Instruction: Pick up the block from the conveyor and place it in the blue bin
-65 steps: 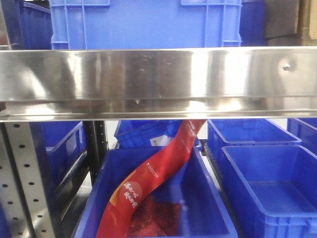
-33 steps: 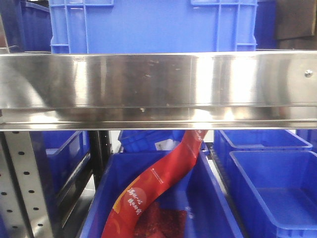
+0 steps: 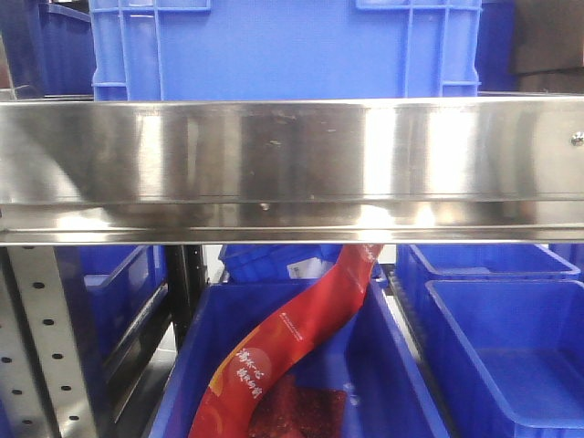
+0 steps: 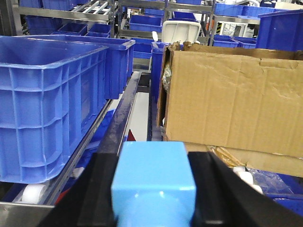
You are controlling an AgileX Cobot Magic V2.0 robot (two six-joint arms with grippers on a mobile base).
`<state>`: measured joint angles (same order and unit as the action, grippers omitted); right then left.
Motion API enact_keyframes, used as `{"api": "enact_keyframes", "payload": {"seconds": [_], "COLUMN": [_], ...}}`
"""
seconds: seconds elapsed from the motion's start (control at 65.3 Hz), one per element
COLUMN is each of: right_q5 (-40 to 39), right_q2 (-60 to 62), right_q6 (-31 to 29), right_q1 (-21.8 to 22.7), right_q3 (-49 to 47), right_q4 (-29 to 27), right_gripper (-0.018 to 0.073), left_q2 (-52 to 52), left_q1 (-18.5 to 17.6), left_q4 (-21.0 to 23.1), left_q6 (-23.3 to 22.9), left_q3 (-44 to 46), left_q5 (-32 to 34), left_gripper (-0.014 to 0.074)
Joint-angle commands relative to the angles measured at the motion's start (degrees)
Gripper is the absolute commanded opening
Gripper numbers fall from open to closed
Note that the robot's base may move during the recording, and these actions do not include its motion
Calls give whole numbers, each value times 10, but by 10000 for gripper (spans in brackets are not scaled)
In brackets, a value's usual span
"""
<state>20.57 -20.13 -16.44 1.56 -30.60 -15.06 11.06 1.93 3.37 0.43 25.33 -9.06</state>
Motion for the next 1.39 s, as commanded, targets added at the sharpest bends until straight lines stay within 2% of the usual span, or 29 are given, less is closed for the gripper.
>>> {"api": "enact_keyframes", "payload": {"seconds": [0.0,0.153,0.276,0.352,0.429,0.49,0.567,0.689,0.781,0.903,0.98,1.087,1.378], "right_q5": [-16,-16,-25,-28,-26,-35,-41,-46,-53,-56,-60,-60,-121], "right_q2": [1,1,-1,-10,-32,-55,-84,-146,-204,-274,-326,-400,-589], "right_q6": [-2,-2,-2,-2,-2,-2,-2,-2,-2,-2,-2,-2,-2], "right_q1": [-1,-1,-1,-1,-9,-27,-51,-90,-117,-149,-171,-202,-265], "right_q3": [2,2,2,-11,-40,-60,-79,-111,-146,-205,-247,-313,-458], "right_q4": [-2,-2,-4,-8,-8,-8,-8,-8,-9,-17,-17,-17,-17], "right_gripper": [-162,-162,-162,-162,-162,-162,-162,-162,-162,-162,-162,-162,-162], "left_q2": [-4,-3,-3,10,38,64,97,179,256,359,428,518,729], "left_q1": [1,1,1,-14,-53,-96,-141,-211,-253,-290,-298,-298,-298], "left_q4": [4,4,4,13,14,-13,-38,-39,-39,-38,-34,10,10], "left_q6": [0,0,0,0,0,33,46,46,46,46,46,46,46], "left_q3": [0,0,0,9,35,52,63,94,137,213,272,356,554], "left_q5": [11,12,-11,-19,-55,-65,-36,25,28,29,29,22,10], "left_gripper": [-111,-111,-111,-111,-111,-111,-111,-111,-111,-111,-111,-111,-111]}}
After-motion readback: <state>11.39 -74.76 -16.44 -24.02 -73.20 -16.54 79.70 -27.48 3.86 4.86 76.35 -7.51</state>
